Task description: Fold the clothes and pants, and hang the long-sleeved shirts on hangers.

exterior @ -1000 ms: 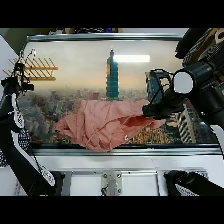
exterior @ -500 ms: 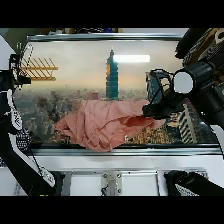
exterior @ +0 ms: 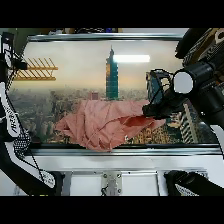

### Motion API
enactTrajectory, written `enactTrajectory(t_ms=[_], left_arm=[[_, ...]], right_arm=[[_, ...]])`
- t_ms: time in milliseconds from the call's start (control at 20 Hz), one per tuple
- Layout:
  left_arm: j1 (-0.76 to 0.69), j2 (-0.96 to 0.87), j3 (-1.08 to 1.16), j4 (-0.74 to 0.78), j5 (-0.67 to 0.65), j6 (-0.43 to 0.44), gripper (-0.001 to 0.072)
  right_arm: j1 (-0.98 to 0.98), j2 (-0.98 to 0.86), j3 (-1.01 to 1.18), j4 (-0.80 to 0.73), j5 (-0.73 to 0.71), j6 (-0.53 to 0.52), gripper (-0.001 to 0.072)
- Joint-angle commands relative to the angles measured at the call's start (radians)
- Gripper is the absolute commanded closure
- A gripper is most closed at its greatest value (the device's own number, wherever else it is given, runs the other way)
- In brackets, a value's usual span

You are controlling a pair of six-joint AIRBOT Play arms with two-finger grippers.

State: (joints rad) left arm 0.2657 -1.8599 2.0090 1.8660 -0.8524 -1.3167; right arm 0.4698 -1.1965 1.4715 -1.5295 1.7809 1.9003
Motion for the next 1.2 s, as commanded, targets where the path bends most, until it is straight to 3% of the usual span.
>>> enactTrajectory(t_ms=[0, 200, 450, 550, 650, 850, 1050, 1150], left_arm=[[-0.071, 0.103, 0.000, -0.039, -0.019, 0.000, 0.0703], [-0.169, 0.236, 0.000, -0.300, -0.142, 0.035, 0.0703], [-0.225, 0.333, 0.000, -0.684, -0.566, 0.460, 0.0703], [-0.222, 0.345, 0.000, -0.850, -0.771, 0.544, 0.0703], [-0.226, 0.351, 0.000, -0.887, -0.876, 0.543, 0.0702], [-0.230, 0.352, 0.000, -0.890, -0.904, 0.546, 0.0702], [-0.227, 0.359, -0.013, -0.902, -0.980, 0.846, 0.0703], [-0.209, 0.388, -0.067, -0.902, -0.975, 0.949, 0.0704]], right_arm=[[0.000, -0.001, 0.000, 0.000, 0.000, 0.000, 0.0702], [0.000, -0.001, 0.000, 0.000, 0.000, 0.000, 0.0702], [0.000, -0.001, 0.000, 0.000, 0.000, 0.000, 0.0702], [0.000, -0.001, 0.000, 0.000, 0.000, 0.000, 0.0702], [0.000, -0.001, 0.000, 0.000, 0.000, 0.000, 0.0702], [0.000, 0.000, 0.000, 0.000, 0.000, 0.000, 0.0702], [0.000, -0.001, 0.000, 0.000, 0.000, 0.000, 0.0702], [0.000, 0.000, 0.000, 0.000, 0.000, 0.000, 0.0702]])
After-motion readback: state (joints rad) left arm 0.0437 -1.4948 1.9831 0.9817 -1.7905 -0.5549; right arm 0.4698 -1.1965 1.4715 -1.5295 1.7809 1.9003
